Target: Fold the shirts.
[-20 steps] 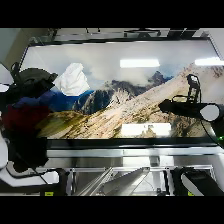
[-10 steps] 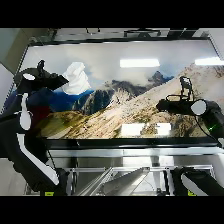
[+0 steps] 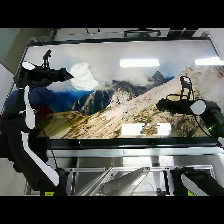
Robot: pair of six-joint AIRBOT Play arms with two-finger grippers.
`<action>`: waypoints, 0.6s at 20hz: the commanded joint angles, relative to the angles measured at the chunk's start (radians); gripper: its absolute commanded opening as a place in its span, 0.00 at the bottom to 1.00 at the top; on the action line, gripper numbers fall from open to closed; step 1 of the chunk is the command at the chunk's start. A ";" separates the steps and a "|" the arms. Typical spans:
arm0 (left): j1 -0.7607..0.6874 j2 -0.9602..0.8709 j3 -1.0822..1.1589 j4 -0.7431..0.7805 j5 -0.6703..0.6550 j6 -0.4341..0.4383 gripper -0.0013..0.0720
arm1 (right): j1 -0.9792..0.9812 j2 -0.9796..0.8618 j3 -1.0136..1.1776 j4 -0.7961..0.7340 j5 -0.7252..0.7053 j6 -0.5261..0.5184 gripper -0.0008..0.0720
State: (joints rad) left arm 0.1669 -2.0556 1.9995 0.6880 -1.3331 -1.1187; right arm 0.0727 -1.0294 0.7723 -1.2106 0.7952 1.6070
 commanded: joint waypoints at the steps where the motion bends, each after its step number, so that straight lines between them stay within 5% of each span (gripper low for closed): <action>1: -0.102 0.119 -0.103 -0.188 -0.147 0.042 0.02 | -0.017 0.003 0.003 0.000 0.024 0.000 0.64; 11: -0.495 0.234 -0.422 -0.184 -0.021 0.063 0.02 | -0.120 0.002 0.005 0.003 0.209 -0.052 0.64; 12: -0.506 0.223 -0.422 -0.184 -0.010 0.064 0.11 | -0.120 0.002 0.005 0.005 0.209 -0.051 0.64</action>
State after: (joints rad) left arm -0.2756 -1.8210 1.6142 0.5102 -1.3895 -1.0588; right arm -0.0406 -1.0275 0.7765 -1.2095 0.9768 1.5631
